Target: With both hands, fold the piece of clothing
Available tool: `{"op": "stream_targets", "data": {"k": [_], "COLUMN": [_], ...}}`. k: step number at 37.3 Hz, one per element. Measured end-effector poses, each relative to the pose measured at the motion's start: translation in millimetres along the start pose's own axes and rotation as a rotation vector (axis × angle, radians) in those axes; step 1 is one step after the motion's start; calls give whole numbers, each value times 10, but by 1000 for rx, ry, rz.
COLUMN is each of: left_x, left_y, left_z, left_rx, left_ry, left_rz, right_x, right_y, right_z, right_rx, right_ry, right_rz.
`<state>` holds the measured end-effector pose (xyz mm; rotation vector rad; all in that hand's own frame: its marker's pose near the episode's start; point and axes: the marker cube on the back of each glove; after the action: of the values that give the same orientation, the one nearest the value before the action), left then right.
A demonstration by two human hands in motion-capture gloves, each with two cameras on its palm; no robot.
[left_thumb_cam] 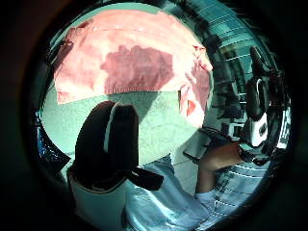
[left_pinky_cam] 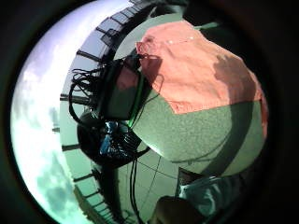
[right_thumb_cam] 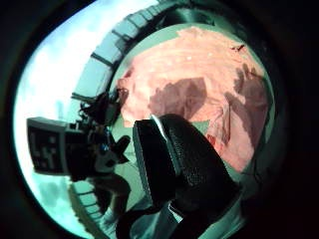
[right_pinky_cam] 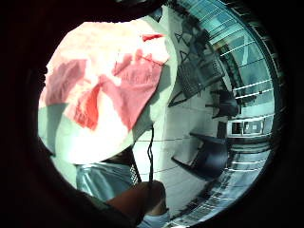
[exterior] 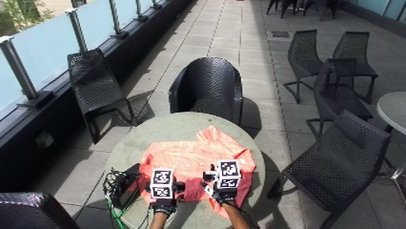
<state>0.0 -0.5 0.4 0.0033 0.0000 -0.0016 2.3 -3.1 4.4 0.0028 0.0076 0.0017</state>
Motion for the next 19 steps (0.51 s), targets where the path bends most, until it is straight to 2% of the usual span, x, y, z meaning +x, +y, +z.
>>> {"op": "stream_targets", "data": {"k": [19], "left_x": [30], "left_y": [7], "left_z": [38], "left_rx": [12], "left_ry": [-6], "left_rz": [23], "right_x": [63], "right_y": [3], "right_z": [73], "right_rx": [-12], "right_ry": [11], "right_rz": [-11]}}
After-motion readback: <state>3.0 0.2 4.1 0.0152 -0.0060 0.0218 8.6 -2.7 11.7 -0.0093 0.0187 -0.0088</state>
